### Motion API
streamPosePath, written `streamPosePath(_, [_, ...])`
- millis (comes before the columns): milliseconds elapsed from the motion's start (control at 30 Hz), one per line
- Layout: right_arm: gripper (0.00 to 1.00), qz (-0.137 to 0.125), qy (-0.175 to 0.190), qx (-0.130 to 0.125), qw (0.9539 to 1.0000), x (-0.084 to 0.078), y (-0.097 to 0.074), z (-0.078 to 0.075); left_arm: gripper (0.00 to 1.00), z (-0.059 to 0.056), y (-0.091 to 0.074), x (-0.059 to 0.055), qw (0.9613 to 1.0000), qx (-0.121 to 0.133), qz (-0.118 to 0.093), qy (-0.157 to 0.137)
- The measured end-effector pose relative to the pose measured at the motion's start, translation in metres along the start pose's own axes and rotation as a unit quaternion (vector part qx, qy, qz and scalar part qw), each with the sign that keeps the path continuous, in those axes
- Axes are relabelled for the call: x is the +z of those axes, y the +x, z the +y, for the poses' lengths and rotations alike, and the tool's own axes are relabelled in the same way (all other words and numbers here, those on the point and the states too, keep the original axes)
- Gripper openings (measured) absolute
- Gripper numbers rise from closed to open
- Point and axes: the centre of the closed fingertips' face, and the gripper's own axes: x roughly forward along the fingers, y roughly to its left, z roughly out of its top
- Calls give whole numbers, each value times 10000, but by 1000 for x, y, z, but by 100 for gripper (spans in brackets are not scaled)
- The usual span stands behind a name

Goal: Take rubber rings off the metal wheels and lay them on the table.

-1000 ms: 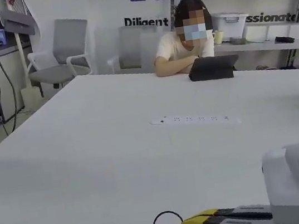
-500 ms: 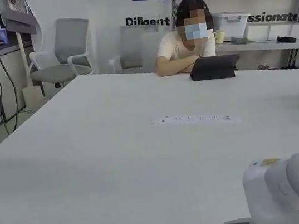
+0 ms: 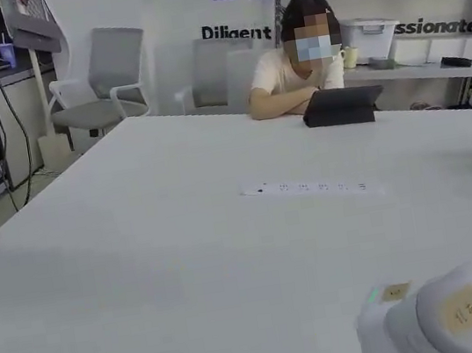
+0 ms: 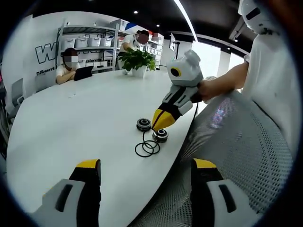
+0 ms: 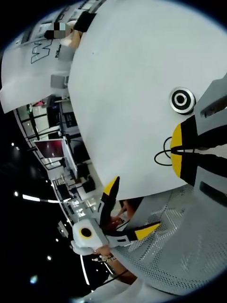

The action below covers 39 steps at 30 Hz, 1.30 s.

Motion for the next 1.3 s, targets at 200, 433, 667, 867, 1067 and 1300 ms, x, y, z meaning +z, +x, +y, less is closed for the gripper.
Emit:
streamPosePath(200, [0,193,32,-21,9998,-12,5,-2,75,0,0,0,10000,-1,-1,-30])
streamPosePath(433, [0,199,127,8,9997,-15,7,-4,75,-1,1,1,10000,-40,-34,-26])
streamPosePath(667, [0,191,100,-37,9998,-16,8,-7,75,-2,1,3,9999,-45,-82,-38])
streamPosePath(867, [0,231,4,-63,9997,-18,10,-7,75,-1,1,3,9999,-34,-108,-70])
streamPosePath(1067, [0,273,-105,-95,9995,-19,10,-8,75,-1,1,3,9999,-22,-112,-92])
streamPosePath(1300, [4,283,-134,-161,9994,-18,9,-11,74,0,1,2,9999,-1,-88,-94])
